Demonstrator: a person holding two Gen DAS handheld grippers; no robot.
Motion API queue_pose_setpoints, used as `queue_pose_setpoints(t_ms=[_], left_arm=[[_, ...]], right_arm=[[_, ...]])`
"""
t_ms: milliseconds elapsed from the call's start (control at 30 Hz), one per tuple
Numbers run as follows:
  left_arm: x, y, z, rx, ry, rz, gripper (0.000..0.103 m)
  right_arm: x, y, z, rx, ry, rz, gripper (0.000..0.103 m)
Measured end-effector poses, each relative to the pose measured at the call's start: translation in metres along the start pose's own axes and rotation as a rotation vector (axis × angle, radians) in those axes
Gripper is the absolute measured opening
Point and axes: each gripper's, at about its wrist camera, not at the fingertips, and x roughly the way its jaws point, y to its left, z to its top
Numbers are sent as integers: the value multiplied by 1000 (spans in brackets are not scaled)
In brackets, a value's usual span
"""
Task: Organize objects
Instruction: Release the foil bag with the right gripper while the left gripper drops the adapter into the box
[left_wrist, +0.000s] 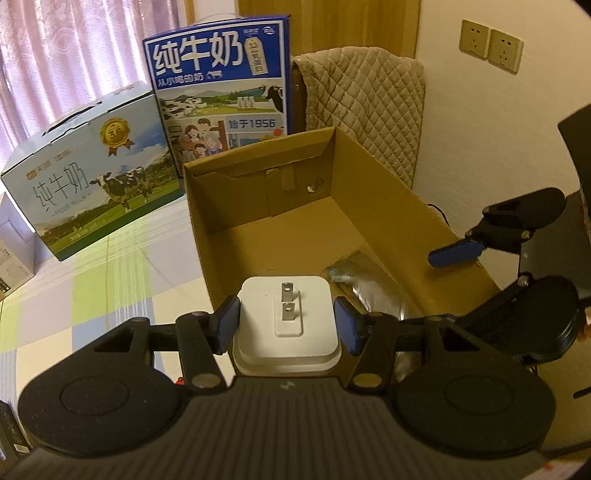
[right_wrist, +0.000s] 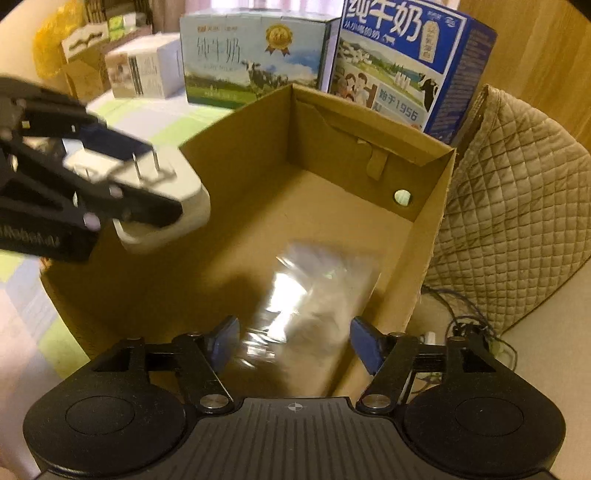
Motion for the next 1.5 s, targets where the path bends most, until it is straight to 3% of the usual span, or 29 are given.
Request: queue_pose_setpoints(t_ms=[300, 733, 867, 967, 1500], left_arm=[[10, -11, -2, 21, 33, -25, 52], [40, -21, -15, 36, 142, -27, 51], [40, -22, -14, 41, 136, -18, 52], [37, -22, -13, 45, 127, -12, 59], [-2, -22, -10, 22, 67, -2, 65]], right_arm=[[-25, -8, 3, 36, -48, 5, 66], [-40, -6, -5, 46, -76, 8, 66], [-41, -7, -7, 49, -82, 11, 66], [-41, -6, -7, 49, -81, 9, 66], [-55, 0, -15, 70, -114, 16, 66]])
